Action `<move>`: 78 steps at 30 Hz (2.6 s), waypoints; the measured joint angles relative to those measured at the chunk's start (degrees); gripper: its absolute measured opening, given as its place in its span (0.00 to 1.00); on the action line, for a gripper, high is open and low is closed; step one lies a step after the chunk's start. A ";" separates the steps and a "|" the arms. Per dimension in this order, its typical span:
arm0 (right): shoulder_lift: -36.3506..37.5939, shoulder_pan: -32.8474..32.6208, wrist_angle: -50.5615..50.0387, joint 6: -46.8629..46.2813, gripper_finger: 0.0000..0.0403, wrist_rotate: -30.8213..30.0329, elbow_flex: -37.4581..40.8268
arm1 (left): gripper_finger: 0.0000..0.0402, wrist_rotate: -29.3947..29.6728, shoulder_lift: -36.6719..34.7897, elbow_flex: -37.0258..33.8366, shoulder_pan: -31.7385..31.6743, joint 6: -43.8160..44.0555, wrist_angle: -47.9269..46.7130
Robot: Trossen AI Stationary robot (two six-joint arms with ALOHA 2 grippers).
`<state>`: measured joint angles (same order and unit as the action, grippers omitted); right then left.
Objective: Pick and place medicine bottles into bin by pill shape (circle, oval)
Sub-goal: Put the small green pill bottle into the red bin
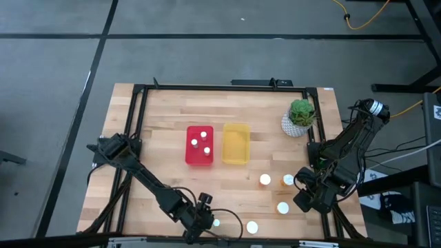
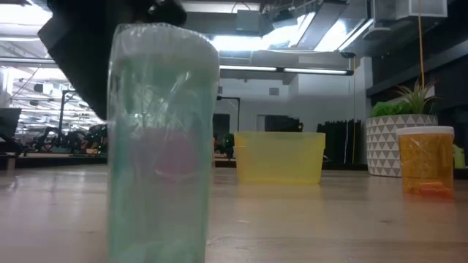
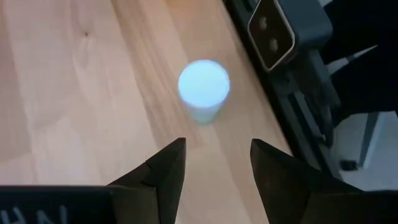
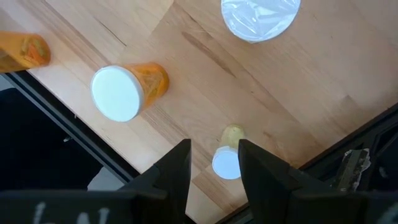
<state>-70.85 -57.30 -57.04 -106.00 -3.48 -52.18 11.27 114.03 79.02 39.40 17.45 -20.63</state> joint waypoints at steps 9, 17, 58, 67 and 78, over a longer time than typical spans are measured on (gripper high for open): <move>0.00 -0.02 0.02 0.00 0.33 -0.03 0.00 | 0.43 1.75 2.66 0.00 -0.83 -0.08 4.46; 0.00 -0.02 0.04 0.01 0.33 -0.01 0.00 | 0.43 2.96 3.07 0.00 -1.70 -0.17 6.49; -0.01 0.00 0.02 0.02 0.33 0.04 0.00 | 0.26 5.90 0.24 -0.13 -1.17 -7.59 8.44; -0.04 0.00 0.21 0.02 0.33 0.04 0.00 | 0.26 18.84 -15.99 -0.11 0.83 -9.12 -15.47; -0.04 -0.01 0.20 0.02 0.33 0.02 0.00 | 0.26 22.55 -38.89 -16.40 -5.89 -5.98 -18.63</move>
<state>-70.89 -57.30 -56.84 -105.97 -3.46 -52.18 33.82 75.14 62.63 33.51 11.47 -39.25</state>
